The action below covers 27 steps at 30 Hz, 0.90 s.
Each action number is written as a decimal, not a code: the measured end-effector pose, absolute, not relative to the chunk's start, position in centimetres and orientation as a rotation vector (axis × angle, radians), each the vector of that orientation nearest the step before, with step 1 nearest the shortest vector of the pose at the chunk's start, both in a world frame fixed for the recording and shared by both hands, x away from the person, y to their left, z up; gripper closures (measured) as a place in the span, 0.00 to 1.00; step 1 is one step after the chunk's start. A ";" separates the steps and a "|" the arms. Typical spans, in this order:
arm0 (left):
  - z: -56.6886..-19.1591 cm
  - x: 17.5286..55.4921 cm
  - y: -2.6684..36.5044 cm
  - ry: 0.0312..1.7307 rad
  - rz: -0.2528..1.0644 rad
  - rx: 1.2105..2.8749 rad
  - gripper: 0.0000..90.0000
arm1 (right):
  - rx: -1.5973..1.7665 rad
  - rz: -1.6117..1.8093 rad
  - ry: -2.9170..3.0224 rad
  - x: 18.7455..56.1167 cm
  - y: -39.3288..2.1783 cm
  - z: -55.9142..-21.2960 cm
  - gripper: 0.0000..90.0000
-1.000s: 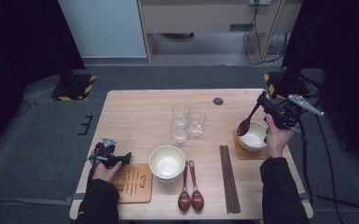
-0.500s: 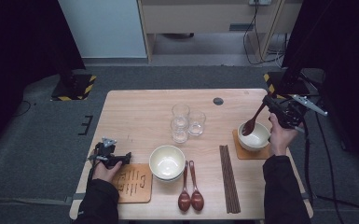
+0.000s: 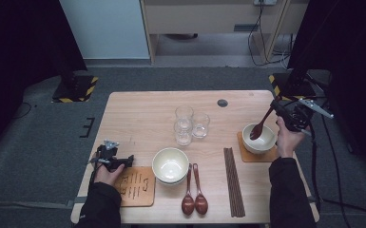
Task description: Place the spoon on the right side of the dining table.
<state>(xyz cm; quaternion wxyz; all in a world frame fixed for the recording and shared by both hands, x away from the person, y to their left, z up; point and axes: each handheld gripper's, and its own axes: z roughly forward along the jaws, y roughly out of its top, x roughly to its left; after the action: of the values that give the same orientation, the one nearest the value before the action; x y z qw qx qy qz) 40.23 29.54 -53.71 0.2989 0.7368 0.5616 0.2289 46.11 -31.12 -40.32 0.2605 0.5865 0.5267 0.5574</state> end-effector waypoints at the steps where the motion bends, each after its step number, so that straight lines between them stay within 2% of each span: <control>1: -53.7 40.2 29.5 1.492 0.608 1.957 0.00 | 1.592 1.507 1.430 46.2 -31.1 -40.4 0.93; 23: -53.7 40.2 29.5 1.492 0.608 1.957 0.00 | 1.621 1.351 1.602 46.7 -30.3 -43.2 0.92; 27: -53.7 40.2 29.5 1.492 0.608 1.957 0.00 | 1.623 1.331 1.631 46.6 -30.5 -43.3 0.86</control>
<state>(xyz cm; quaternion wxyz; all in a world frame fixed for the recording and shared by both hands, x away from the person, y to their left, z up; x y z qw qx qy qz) 40.23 29.54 -53.71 0.2988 0.7368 0.5616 0.2290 46.56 -30.48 -43.25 0.2394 0.5929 0.5957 0.4862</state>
